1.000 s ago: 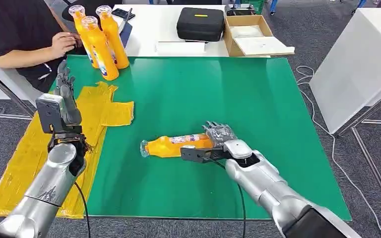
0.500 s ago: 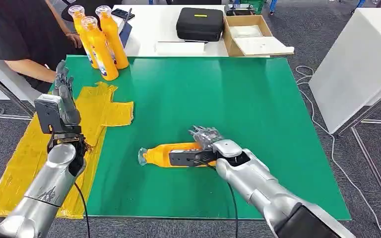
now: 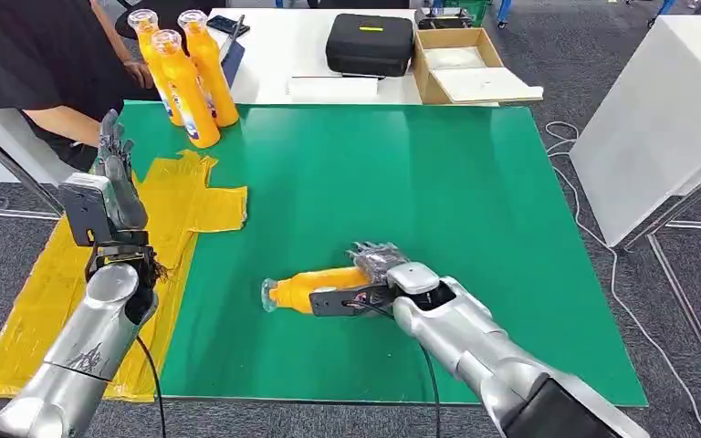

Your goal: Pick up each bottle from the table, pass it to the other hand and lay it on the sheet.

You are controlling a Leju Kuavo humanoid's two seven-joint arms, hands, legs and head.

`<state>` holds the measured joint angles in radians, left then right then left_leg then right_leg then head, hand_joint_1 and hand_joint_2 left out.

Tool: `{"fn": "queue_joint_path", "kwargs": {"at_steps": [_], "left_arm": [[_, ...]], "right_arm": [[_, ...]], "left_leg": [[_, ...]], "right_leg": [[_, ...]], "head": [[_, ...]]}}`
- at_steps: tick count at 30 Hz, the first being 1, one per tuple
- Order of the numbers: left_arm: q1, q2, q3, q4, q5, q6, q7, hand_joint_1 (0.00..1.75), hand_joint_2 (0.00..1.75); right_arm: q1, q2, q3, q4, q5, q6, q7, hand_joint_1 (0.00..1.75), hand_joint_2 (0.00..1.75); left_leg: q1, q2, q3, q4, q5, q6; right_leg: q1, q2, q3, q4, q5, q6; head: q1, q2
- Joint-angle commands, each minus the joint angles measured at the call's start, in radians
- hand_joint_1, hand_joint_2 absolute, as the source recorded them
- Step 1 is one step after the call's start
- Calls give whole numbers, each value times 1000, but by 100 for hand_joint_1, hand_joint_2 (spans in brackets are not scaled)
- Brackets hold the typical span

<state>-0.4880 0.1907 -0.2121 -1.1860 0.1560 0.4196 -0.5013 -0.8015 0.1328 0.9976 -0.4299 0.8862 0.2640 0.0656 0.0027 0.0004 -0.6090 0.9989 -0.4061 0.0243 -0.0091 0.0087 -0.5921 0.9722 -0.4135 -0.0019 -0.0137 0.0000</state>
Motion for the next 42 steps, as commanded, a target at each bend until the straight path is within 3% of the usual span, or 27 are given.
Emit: {"fn": "queue_joint_path", "kwargs": {"at_steps": [1,10,11,12,38,42], "left_arm": [[-26,-15,17,37,7,4,-1,0,0],[-29,-16,20,44,8,3,-1,0,0],[-31,-16,20,47,8,3,-1,0,0],[-34,-15,20,52,9,2,-2,0,0],[-16,-18,20,54,25,-17,5,0,0],[21,-10,28,28,77,-50,34,0,0]], "right_arm": [[-44,4,63,67,-14,13,-4,0,175],[-41,-4,70,68,-18,23,-7,0,175],[-39,-5,67,65,-22,18,-8,166,175],[-38,-7,67,66,-29,20,-8,175,175],[-47,-36,50,31,-60,-28,4,175,175],[-54,-70,19,-43,-84,-70,17,175,175]], "left_leg": [[0,-1,1,1,0,-1],[0,-2,1,0,0,-1],[0,-2,2,0,0,-2],[0,-2,1,0,0,-1],[0,-1,1,0,0,-1],[0,-2,2,1,0,-2]], "right_leg": [[0,-2,1,0,-1,0],[0,-2,1,0,-1,0],[0,-3,2,0,-1,0],[0,-2,2,0,-1,0],[0,-2,1,0,0,0],[0,-3,3,1,-1,0]], "head": [[0,0],[0,0],[0,0],[0,0],[0,0],[0,0]]}}
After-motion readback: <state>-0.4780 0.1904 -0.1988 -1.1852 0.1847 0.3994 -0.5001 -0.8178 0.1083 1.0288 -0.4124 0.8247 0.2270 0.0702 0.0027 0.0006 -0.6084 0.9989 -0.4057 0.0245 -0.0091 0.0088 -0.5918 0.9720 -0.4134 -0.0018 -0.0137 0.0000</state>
